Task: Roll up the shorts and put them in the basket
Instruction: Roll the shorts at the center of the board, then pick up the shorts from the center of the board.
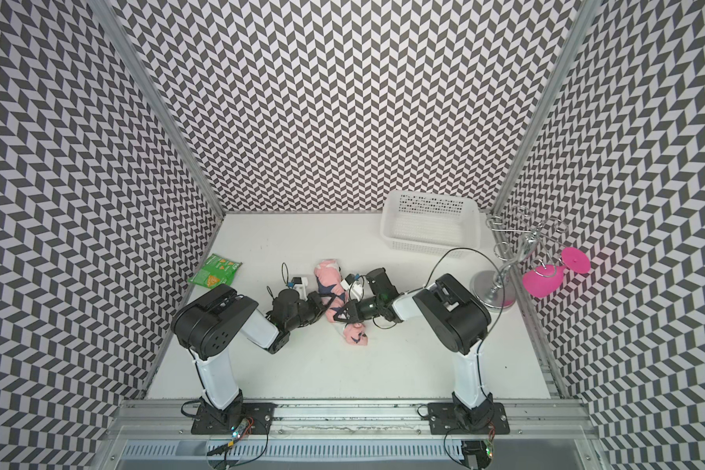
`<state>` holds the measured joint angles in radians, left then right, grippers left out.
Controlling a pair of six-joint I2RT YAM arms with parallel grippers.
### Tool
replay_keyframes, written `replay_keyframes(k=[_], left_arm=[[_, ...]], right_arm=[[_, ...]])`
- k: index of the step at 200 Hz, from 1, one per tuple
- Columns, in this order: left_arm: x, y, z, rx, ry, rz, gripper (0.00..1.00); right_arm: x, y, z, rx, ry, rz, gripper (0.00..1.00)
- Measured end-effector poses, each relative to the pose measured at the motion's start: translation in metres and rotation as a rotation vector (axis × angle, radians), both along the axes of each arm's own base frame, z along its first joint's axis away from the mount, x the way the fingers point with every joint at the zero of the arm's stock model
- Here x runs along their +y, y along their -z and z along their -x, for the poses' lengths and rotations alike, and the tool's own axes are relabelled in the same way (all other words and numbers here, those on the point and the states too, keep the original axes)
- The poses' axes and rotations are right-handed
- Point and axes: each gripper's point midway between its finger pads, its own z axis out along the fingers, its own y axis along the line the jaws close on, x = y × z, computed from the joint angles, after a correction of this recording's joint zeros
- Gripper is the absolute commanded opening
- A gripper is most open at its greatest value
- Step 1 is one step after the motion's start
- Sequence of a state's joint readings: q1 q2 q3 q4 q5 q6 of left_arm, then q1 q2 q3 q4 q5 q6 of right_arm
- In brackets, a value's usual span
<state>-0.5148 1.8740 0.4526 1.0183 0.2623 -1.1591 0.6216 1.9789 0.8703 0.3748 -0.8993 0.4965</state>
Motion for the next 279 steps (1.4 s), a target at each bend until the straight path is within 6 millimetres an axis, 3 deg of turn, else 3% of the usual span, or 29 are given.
replay_keyframes(k=[12, 23, 56, 89, 120, 164, 174, 229, 258, 279], left_arm=[[-0.003, -0.001, -0.003, 0.001, 0.014, -0.028, 0.0], [-0.005, -0.002, -0.005, 0.002, 0.023, -0.056, 0.0], [-0.001, -0.001, -0.002, 0.005, 0.049, -0.143, 0.0], [0.002, -0.001, 0.003, 0.003, 0.069, -0.189, 0.0], [0.005, -0.001, 0.007, 0.004, 0.074, -0.205, 0.0], [0.006, 0.0, 0.008, 0.004, 0.077, -0.209, 0.0], [0.006, 0.0, 0.009, 0.003, 0.077, -0.208, 0.0], [0.006, 0.001, 0.013, -0.01, 0.085, -0.195, 0.0], [0.009, 0.002, 0.013, -0.013, 0.078, -0.193, 0.0], [0.01, 0.002, 0.012, -0.014, 0.074, -0.193, 0.0]], right_arm=[[-0.004, -0.001, 0.001, -0.002, 0.013, 0.008, 0.43], [-0.01, -0.006, 0.003, -0.018, 0.019, 0.014, 0.5], [-0.039, -0.036, 0.002, -0.084, 0.091, 0.035, 0.59], [-0.055, -0.059, -0.027, -0.153, 0.175, 0.022, 0.63], [-0.045, -0.047, -0.05, -0.135, 0.189, 0.038, 0.63], [-0.032, -0.007, -0.071, -0.045, 0.202, 0.067, 0.64], [-0.028, -0.005, -0.074, -0.041, 0.193, 0.05, 0.64], [0.002, -0.007, -0.078, -0.016, 0.149, -0.059, 0.62], [0.014, -0.005, -0.077, 0.013, 0.135, -0.098, 0.51], [0.015, -0.001, -0.08, 0.035, 0.147, -0.11, 0.33]])
